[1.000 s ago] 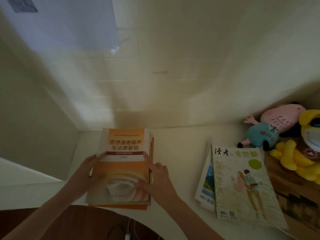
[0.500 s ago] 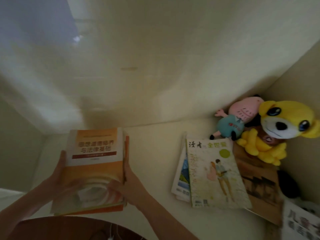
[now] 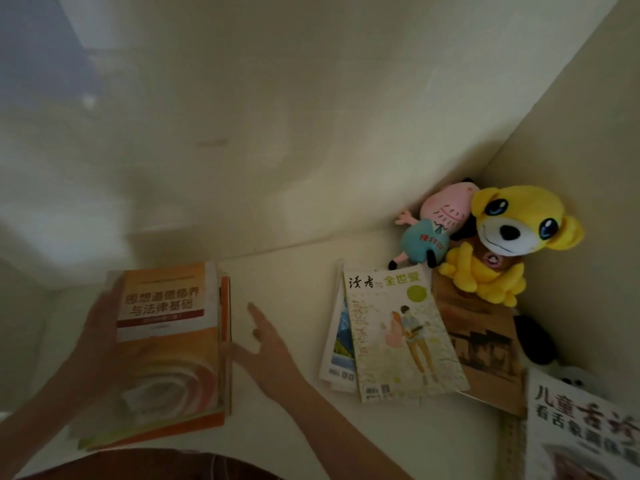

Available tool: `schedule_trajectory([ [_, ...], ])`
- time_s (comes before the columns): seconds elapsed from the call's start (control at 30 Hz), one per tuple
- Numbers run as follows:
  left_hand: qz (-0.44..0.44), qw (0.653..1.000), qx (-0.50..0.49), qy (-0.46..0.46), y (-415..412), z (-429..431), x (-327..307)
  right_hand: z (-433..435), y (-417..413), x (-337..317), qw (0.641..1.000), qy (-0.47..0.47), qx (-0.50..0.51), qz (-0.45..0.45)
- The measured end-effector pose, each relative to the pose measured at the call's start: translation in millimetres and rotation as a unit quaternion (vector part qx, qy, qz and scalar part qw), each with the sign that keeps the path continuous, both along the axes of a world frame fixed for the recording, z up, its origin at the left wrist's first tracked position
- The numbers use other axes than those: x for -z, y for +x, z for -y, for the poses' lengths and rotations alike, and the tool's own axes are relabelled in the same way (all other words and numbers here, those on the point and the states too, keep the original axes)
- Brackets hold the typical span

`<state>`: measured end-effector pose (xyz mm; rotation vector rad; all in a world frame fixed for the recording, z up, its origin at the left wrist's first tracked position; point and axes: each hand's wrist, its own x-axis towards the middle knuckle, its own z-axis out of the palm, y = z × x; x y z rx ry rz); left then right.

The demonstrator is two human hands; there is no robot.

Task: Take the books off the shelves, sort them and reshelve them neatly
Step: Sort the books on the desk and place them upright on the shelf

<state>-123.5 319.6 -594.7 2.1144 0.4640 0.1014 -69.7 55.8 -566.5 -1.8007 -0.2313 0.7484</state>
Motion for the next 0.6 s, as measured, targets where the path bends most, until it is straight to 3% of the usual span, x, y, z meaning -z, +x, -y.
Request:
schedule_trajectory([
  [0.07,0.032,0.999,0.017,0.015,15,75,-51,35,11,7,0.995,-0.068,0.051,0.06],
  [0.17,0.012,0.993,0.114,0.015,32,141,-50,103,34,15,0.967,-0.172,0.152,0.11],
  [0.23,-0.053,0.982,0.18,-0.03,45,171,-22,163,50,25,0.918,-0.309,0.185,0.168],
  [0.3,-0.147,0.959,0.219,-0.102,59,205,-5,216,59,35,0.875,-0.396,0.225,0.165],
  [0.4,-0.258,0.926,0.226,-0.157,76,240,14,255,57,47,0.864,-0.449,0.211,0.086],
  [0.47,-0.29,0.917,0.211,-0.175,85,253,24,260,55,61,0.845,-0.483,0.203,0.109],
  [0.6,-0.32,0.905,0.185,-0.214,96,274,31,241,48,62,0.849,-0.482,0.186,0.113],
])
